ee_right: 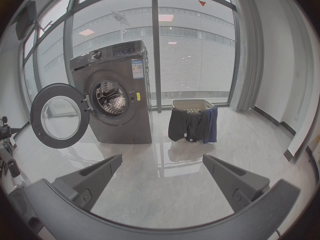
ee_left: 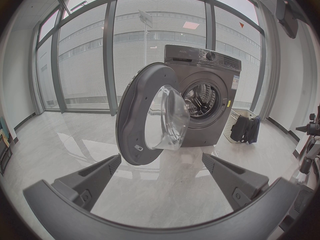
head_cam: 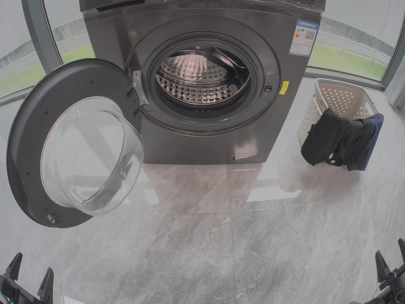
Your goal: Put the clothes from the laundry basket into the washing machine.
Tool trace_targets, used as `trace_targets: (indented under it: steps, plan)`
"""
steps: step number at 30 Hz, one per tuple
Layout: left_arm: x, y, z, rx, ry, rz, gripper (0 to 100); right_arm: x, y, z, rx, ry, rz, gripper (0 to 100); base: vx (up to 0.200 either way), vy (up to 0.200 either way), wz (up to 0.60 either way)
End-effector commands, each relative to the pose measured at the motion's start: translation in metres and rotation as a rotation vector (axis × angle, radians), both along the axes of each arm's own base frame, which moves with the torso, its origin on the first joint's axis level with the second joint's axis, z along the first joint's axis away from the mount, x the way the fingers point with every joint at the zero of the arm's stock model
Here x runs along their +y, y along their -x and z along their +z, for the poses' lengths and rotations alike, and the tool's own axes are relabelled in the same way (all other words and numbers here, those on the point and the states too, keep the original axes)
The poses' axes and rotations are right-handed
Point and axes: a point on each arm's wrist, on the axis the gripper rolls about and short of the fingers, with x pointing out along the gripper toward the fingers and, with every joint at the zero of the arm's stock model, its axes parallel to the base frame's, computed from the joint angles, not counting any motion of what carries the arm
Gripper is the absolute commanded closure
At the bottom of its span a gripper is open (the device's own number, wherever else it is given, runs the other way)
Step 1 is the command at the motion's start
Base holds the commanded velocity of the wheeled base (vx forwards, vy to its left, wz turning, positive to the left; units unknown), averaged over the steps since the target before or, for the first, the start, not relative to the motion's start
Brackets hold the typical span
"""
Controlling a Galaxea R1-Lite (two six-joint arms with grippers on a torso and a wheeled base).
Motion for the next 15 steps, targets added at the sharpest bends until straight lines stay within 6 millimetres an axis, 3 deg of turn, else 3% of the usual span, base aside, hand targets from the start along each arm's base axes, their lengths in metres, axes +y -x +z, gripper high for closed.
trace_targets:
  steps: [1,6,15]
  plan:
    - [0.0000,-0.0005,-0.0047,0.007,0.000,0.001,0,0.0005,0.0032,-0.0042,-0.034,0.011,0.006,0,0.000,0.000,0.00]
    - [0.0000,-0.0005,-0.0047,0.007,0.003,0.001,0,0.0008,0.0027,-0.0065,-0.024,0.023,0.022,0,0.000,0.000,0.00]
    - [0.0000,-0.0005,-0.0047,0.007,0.000,0.002,0,0.0008,0.0029,-0.0066,-0.027,0.031,0.027,0,0.000,-0.200,0.00]
